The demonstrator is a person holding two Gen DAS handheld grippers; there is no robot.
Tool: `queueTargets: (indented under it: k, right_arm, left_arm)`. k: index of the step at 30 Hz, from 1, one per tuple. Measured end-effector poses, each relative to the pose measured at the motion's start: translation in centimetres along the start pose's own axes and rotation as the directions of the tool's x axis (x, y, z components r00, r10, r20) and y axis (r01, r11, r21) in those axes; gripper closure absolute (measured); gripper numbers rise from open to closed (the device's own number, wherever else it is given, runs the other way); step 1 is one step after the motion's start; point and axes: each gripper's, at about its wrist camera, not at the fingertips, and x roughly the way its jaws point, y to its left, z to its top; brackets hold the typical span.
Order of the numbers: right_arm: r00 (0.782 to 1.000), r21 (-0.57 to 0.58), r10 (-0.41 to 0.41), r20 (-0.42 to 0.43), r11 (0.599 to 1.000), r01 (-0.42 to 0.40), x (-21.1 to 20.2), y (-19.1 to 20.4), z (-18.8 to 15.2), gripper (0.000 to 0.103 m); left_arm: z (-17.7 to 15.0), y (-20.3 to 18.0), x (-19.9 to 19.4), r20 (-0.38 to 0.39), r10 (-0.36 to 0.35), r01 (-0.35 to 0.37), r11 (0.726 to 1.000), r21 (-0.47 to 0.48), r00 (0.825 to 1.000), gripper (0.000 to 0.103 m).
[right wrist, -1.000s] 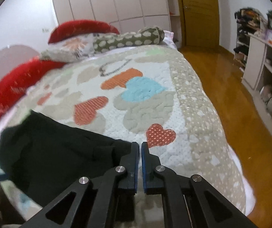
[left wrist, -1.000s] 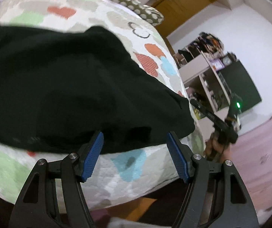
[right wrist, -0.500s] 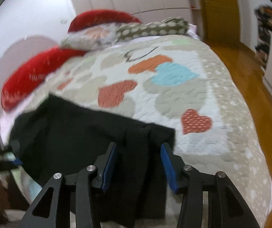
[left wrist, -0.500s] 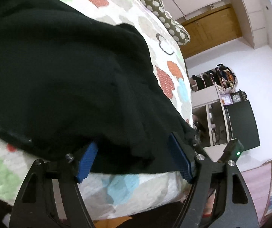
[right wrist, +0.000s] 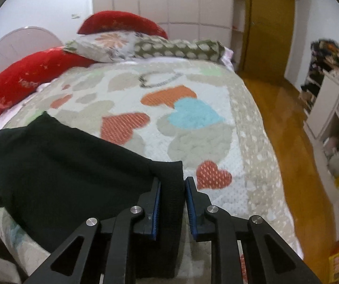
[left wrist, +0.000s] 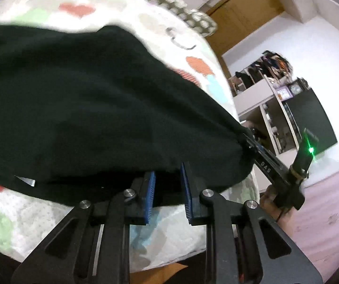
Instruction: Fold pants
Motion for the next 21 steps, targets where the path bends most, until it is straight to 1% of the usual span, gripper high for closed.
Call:
queueTargets:
  k: [1,2,3,4,5,6,7,9,10,11,12,13,14,15,16,17,18,19,20,21]
  right_arm:
    - [1.0,0.003,-0.005,-0.022,1.0,0.005,0.8,-0.2,-0.2,0.084]
    - [0.999,0.019,0.002,-0.045,1.0,-0.002,1.5,-0.4,-0.6,0.084]
    - [0.999,0.037,0.014,-0.039,0.999,-0.012,1.6,-0.6,-0.8,0.084]
    - [1.0,0.051,0.019,-0.026,0.999,-0.017,1.2,-0.9,-0.8,0.076]
    - [1.0,0.061,0.014,-0.022,0.998,-0.013,0.9,-1.1,-0.8,0.054]
    - [1.0,0.075,-0.015,-0.025,0.997,0.017,0.4,-1.5,-0.6,0.046]
    - [0.999,0.091,-0.035,-0.025,0.995,0.037,-0.1,-1.8,-0.4,0.04]
    - [1.0,0.142,0.009,-0.001,0.99,-0.009,-1.8,-2.2,-0.1,0.04]
    - [0.998,0.159,0.064,0.017,0.985,-0.066,-2.7,-2.0,0.0,0.04]
    - [0.989,0.161,0.141,0.037,0.976,-0.145,-3.5,-1.4,0.1,0.04]
    - [0.964,0.154,0.26,0.061,0.951,-0.266,-4.3,-0.2,0.1,0.04]
    - [0.944,0.147,0.322,0.069,0.933,-0.329,-4.6,0.8,-0.2,0.04]
    - [0.913,0.125,0.402,0.069,0.904,-0.408,-4.8,2.7,-0.4,0.04]
    - [0.899,0.103,0.435,0.058,0.893,-0.438,-4.6,4.2,-0.6,0.04]
    - [0.892,0.067,0.451,0.039,0.889,-0.453,-4.4,5.9,-0.7,0.04]
    - [0.894,0.011,0.449,0.011,0.894,-0.449,-3.9,8.1,-0.8,0.04]
    - [0.905,-0.04,0.426,-0.018,0.904,-0.426,-3.2,10.2,-0.6,0.04]
    - [0.909,-0.059,0.416,-0.029,0.907,-0.417,-2.7,11.3,-0.3,0.04]
    - [0.905,-0.067,0.424,-0.033,0.902,-0.426,-2.2,12.4,0.2,0.04]
    - [0.893,-0.061,0.448,-0.028,0.891,-0.449,-1.8,13.4,0.9,0.04]
  left_arm:
    - [0.0,0.6,0.7,-0.029,-0.009,0.008,1.0,-0.015,1.0,0.084]
    - [-0.2,1.0,0.8,-0.044,0.002,-0.002,1.0,-0.016,0.999,0.084]
    - [-0.3,1.2,0.9,-0.054,0.013,-0.014,1.0,-0.014,0.998,0.084]
    - [-0.5,1.3,0.7,-0.066,0.005,-0.005,1.0,-0.007,0.998,0.084]
    - [-0.6,1.3,0.2,-0.079,-0.007,0.008,1.0,0.007,0.997,0.084]
    - [-0.5,1.1,-0.4,-0.081,-0.012,0.014,1.0,0.023,0.997,0.084]
    - [-0.5,1.0,-1.4,-0.068,-0.007,0.011,0.999,0.047,0.998,0.084]
    - [-0.2,1.3,-3.5,-0.028,0.015,-0.013,0.997,0.078,0.999,0.084]
    - [0.0,1.7,-4.6,-0.006,0.031,-0.031,0.996,0.081,0.999,0.084]
    - [0.2,2.3,-5.5,0.015,0.043,-0.044,0.996,0.076,0.999,0.084]
    - [0.7,3.3,-6.6,0.045,0.061,-0.063,0.996,0.059,0.997,0.084]
    - [1.0,4.2,-7.3,0.069,0.08,-0.083,0.996,0.044,0.994,0.083]
    - [1.3,5.3,-8.0,0.098,0.108,-0.111,0.994,0.025,0.989,0.077]
    - [2.0,6.7,-8.9,0.136,0.155,-0.155,0.988,-0.009,0.978,0.073]
    - [2.5,7.9,-9.4,0.155,0.186,-0.182,0.983,-0.038,0.97,0.067]
    - [3.1,9.2,-10.1,0.174,0.216,-0.206,0.976,-0.072,0.961,0.061]
    - [3.5,10.1,-10.5,0.19,0.226,-0.212,0.973,-0.091,0.955,0.06]
    - [4.1,11.2,-11.0,0.206,0.24,-0.221,0.969,-0.111,0.949,0.06]
    - [4.6,12.3,-11.3,0.212,0.262,-0.239,0.962,-0.129,0.941,0.06]
    - [5.1,13.3,-11.7,0.218,0.28,-0.253,0.957,-0.146,0.935,0.06]
